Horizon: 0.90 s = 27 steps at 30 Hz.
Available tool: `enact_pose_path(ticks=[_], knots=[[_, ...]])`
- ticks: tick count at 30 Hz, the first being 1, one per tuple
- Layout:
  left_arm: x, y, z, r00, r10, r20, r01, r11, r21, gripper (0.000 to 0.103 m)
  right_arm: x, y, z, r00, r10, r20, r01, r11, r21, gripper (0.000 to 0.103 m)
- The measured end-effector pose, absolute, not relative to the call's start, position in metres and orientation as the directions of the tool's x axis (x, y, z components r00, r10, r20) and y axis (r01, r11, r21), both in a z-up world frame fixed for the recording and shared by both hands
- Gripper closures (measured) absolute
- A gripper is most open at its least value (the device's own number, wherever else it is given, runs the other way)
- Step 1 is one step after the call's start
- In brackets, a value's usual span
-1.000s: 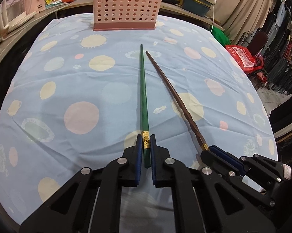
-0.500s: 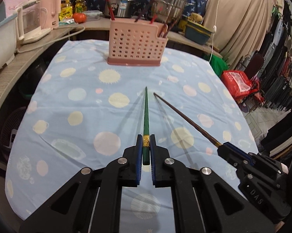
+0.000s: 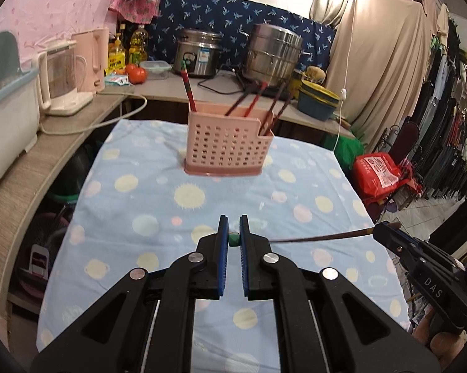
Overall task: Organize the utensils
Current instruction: 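Lift and carry both chopsticks over the pink holder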
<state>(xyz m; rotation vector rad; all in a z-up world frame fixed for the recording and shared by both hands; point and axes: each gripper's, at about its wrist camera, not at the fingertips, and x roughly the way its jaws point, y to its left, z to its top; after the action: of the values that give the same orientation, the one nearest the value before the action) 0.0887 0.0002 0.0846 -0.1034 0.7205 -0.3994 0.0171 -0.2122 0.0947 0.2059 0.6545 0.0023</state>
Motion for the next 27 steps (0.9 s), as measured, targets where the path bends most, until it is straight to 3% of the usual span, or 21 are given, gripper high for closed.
enact_pose_path(ticks=[16, 27], knots=[[0.148, -0.006, 0.159, 0.778, -0.377, -0.503, 0.335, 0.926, -0.175, 0.096, 0.08, -0.228, 0.148, 0.853, 0.071, -0.518, 0.039, 0.979, 0.199, 0.096], [0.211, -0.014, 0.232, 0.857, -0.347, -0.381, 0.319, 0.938, -0.135, 0.096, 0.16, -0.238, 0.222, 0.924, 0.054, -0.378, 0.027, 0.978, 0.206, 0.096]])
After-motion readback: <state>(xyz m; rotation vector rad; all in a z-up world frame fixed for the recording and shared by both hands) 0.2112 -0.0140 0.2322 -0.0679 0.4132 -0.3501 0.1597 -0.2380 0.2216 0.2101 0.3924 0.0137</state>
